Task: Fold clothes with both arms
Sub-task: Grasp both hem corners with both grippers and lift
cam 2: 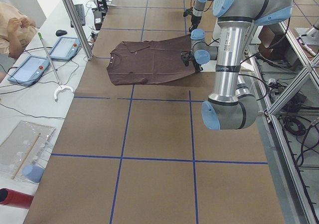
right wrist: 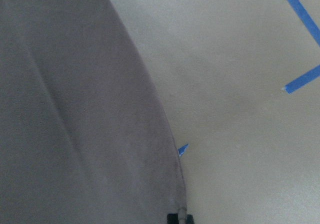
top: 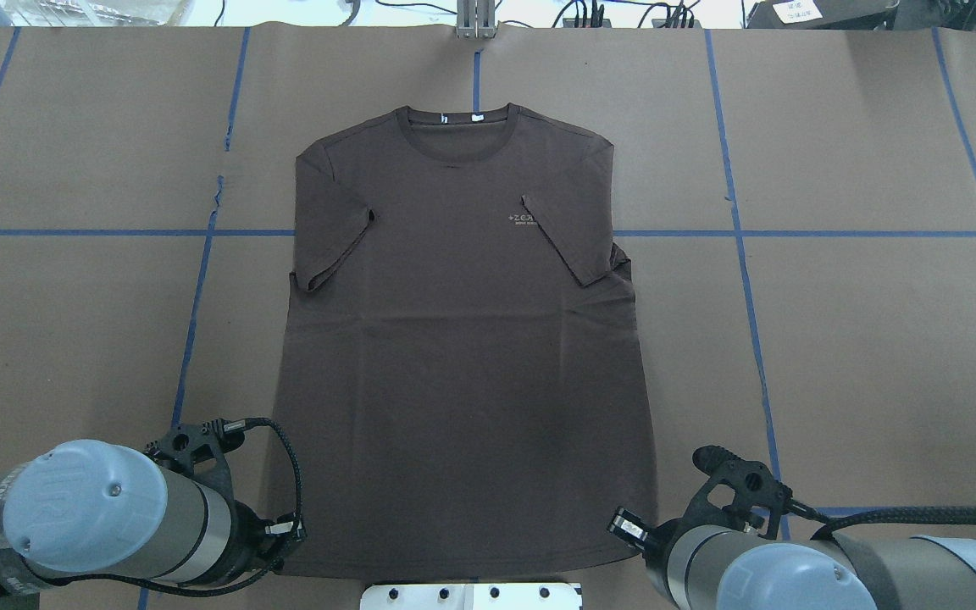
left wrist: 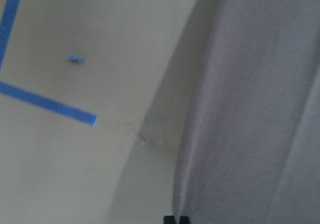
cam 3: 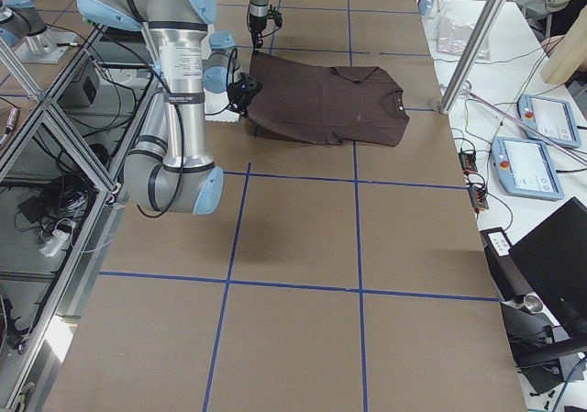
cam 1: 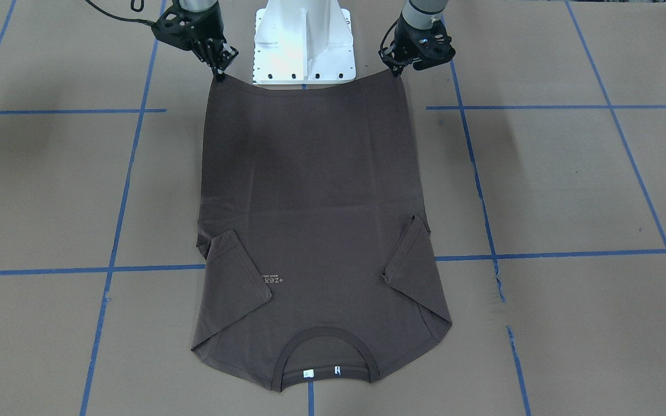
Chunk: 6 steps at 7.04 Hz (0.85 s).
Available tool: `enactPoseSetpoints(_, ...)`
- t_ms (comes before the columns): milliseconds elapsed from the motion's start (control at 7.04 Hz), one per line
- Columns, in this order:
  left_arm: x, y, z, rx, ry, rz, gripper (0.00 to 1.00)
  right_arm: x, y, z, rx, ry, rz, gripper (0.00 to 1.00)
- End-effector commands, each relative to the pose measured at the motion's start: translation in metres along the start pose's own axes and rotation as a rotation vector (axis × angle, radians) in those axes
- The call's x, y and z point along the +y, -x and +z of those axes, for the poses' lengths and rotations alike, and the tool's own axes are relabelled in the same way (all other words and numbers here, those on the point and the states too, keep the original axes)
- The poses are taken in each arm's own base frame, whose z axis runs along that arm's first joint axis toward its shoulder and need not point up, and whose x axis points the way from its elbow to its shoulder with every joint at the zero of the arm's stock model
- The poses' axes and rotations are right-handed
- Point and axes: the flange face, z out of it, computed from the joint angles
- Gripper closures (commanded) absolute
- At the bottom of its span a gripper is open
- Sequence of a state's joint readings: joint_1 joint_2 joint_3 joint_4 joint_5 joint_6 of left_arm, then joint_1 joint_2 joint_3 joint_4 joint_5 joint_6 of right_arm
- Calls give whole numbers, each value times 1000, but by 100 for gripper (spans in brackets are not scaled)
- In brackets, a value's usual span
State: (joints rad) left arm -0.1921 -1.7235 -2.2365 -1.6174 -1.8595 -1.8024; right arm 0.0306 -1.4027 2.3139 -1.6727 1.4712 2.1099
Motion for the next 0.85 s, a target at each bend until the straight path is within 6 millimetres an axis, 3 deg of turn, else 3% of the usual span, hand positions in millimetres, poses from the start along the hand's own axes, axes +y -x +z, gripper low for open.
enactPoseSetpoints(0,-24,-12,-12,23,-16,-13,100,-43,21,-24,-48,-53,39,100)
enactPoseSetpoints(142,-76,-45,-34,81,-102,10,100,-73,62,-34,-110,-110,-12,100)
enactPoseSetpoints(284,-124,-56,-34,72,-169,-8,100,-109,95,-26,-115,-167,6,100)
enactPoseSetpoints(426,-190,-77,-56,83,-258,10,100,-159,119,-10,-63,-192,-42,100)
enactPoseSetpoints(710,-298,-91,-68,109,-373,35,100,-247,165,15,-23,-242,-44,100)
